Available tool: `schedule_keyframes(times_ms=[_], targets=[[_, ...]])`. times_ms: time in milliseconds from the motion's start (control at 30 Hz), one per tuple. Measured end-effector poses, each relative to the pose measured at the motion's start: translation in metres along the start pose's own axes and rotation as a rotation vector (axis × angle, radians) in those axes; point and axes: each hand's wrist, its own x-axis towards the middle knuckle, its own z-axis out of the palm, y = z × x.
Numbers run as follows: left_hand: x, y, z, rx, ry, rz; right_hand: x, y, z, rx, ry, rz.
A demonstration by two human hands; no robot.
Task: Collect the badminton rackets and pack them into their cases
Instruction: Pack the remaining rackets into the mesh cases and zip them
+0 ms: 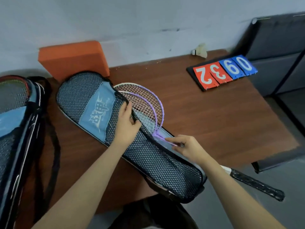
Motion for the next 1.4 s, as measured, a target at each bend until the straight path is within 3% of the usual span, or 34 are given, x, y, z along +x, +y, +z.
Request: schedule_keyframes(times_ms=[400, 600, 833, 967, 1267, 1400], targets=[[-0.018, -0.019, -0.032, 0.043, -0.049, 0.002, 0.047, -0.031, 0.021, -0.018, -0.230, -0.122], [-0.023, -0.021, -0.039, 0.002, 0.013, -0.042, 0.072, -0.047, 0.044, 0.069, -0.098, -0.102], [-0.057, -0.038, -0.038, -0.078, 0.087, -0.135, 0.080, -0.068, 0.084, 0.091, -0.113, -0.100], [-0.070, -0.047, -0.044, -0.166, 0.086, -0.135, 0.088, -0.088, 0.105, 0.149, -0.011, -0.088], [-0.083, -0.083, -0.055, -0.104, 0.314, -0.262, 0.111, -0.105, 0.139, 0.010, -0.019, -0.077], [-0.079, -0.096, -0.050, -0.019, 0.298, -0.234, 0.113, -0.100, 0.138, -0.033, -0.031, -0.080]])
